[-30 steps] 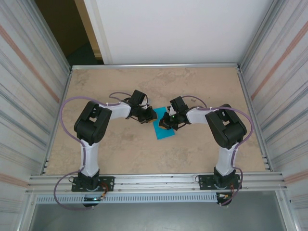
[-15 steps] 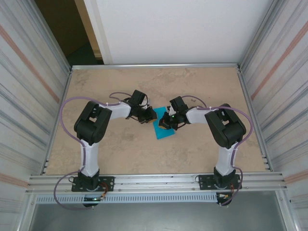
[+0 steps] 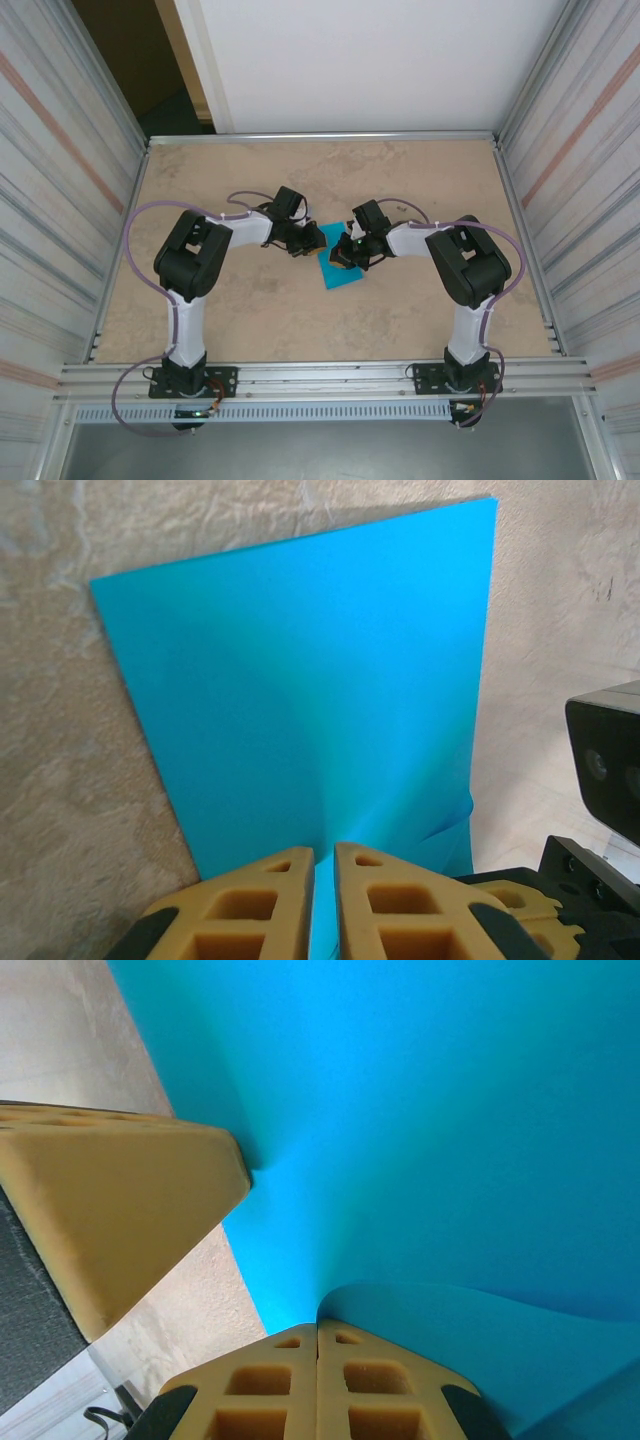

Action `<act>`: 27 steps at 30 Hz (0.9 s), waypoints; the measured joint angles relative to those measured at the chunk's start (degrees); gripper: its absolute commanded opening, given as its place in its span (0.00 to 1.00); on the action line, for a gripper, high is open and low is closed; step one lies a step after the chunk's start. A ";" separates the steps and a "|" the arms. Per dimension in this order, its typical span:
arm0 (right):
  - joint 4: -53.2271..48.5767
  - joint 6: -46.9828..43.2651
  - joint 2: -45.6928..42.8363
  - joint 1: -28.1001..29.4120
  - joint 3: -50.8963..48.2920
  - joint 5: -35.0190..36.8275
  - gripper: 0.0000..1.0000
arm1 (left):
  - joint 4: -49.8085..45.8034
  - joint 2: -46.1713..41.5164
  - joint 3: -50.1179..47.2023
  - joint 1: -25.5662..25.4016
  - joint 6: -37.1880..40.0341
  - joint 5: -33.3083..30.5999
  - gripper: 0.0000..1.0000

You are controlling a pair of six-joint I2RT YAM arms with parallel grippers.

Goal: Fold a paper plane with a square sheet of paper (pick it up from the middle)
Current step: Fold the triangle a second time at the center of the table.

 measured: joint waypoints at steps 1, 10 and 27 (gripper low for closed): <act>-0.02 0.00 0.00 0.00 0.00 0.00 0.00 | -0.04 0.00 0.04 0.00 0.00 0.00 0.15; -0.20 0.24 0.00 0.00 0.76 -0.33 0.30 | -2.89 -0.13 1.36 0.85 0.20 -0.55 0.17; -1.22 -0.13 0.37 0.00 1.68 -0.70 0.18 | 0.57 -12.44 -7.28 4.72 -1.95 -4.04 0.12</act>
